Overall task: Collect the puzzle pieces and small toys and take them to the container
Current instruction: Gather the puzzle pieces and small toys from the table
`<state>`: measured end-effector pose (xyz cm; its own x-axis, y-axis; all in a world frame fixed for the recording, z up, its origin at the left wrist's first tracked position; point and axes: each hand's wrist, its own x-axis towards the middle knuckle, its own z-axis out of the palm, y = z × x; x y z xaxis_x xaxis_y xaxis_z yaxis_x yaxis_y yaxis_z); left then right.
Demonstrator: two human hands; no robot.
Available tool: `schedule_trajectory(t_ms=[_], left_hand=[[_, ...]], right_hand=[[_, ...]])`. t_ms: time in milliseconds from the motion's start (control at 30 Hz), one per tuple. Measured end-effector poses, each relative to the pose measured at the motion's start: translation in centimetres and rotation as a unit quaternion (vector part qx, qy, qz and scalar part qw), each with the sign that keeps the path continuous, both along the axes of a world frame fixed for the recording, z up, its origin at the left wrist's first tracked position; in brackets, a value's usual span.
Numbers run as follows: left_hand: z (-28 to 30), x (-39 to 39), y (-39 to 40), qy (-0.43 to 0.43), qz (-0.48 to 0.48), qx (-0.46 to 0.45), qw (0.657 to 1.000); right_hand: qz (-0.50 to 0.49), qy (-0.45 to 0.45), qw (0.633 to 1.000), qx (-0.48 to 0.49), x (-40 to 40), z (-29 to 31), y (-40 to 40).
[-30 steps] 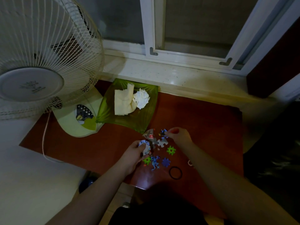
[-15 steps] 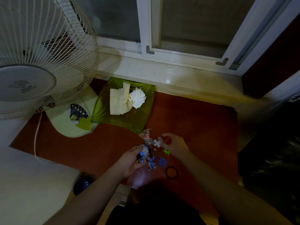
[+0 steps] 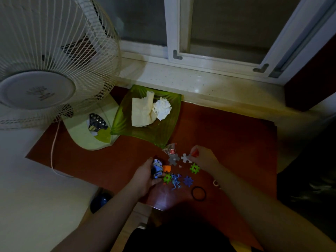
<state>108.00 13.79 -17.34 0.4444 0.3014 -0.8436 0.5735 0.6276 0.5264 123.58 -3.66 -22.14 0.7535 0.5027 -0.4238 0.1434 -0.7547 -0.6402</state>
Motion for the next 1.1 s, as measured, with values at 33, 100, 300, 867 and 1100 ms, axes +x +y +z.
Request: schedule_trajectory(t_ms=[33, 100, 300, 867, 1100], left_hand=[[0.0, -0.1, -0.1, -0.006, 0.004, -0.001, 1.0], [0.2, 0.2, -0.3, -0.014, 0.015, -0.003, 1.0], [-0.2, 1.7, -1.2, -0.028, 0.035, -0.02, 0.999], [1.3, -0.6, -0.5, -0.11, 0.113, -0.188, 0.969], [1.0, -1.4, 0.2, -0.116, 0.111, -0.189, 0.969]], right_hand=[[-0.021, 0.013, 1.0, 0.016, 0.1, 0.2, -0.1], [-0.061, 0.049, 0.996, 0.053, 0.2, 0.8, -0.3], [-0.142, 0.192, 0.951, 0.199, -1.8, 4.6, 1.2], [-0.048, 0.026, 0.999, 0.003, -3.0, 1.6, 2.0], [-0.025, 0.012, 1.0, 0.004, -3.7, 1.1, 3.7]])
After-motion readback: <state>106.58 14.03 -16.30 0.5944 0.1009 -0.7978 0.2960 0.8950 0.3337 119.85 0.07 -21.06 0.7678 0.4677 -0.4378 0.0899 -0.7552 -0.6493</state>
